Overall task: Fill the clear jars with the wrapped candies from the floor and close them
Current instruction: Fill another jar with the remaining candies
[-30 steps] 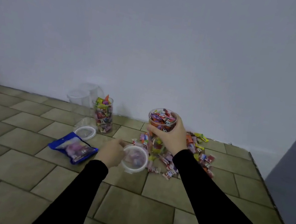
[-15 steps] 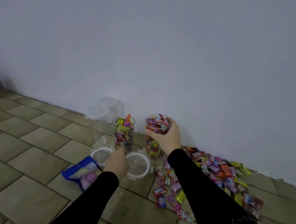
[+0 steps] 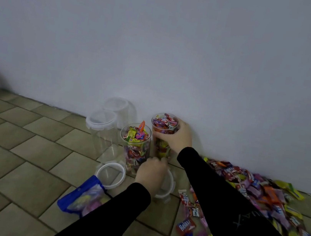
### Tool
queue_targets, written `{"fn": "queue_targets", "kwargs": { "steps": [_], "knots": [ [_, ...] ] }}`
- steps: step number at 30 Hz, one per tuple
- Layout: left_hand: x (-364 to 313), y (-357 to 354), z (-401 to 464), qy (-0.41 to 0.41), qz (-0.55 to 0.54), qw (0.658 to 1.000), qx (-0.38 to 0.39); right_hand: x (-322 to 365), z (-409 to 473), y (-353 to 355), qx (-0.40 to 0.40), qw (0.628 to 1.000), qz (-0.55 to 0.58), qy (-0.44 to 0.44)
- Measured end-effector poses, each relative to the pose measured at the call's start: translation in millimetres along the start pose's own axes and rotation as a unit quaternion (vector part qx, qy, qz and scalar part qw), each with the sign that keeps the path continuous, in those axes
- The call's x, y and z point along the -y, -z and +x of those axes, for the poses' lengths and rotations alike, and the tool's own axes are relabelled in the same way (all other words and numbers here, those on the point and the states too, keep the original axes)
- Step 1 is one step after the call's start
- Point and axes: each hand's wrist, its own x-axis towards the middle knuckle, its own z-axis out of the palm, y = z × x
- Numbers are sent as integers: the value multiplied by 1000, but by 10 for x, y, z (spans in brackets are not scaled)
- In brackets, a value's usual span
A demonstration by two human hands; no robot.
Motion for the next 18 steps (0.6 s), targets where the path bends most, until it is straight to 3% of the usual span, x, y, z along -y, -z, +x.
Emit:
{"fn": "queue_targets", "kwargs": {
  "steps": [6, 18],
  "knots": [
    [27, -173, 208, -23, 37, 999, 12, 79, 59, -48, 41, 997, 71, 1],
    [-39, -253, 310, -31, 7, 998, 57, 62, 88, -24, 105, 993, 47, 26]
  ]
}}
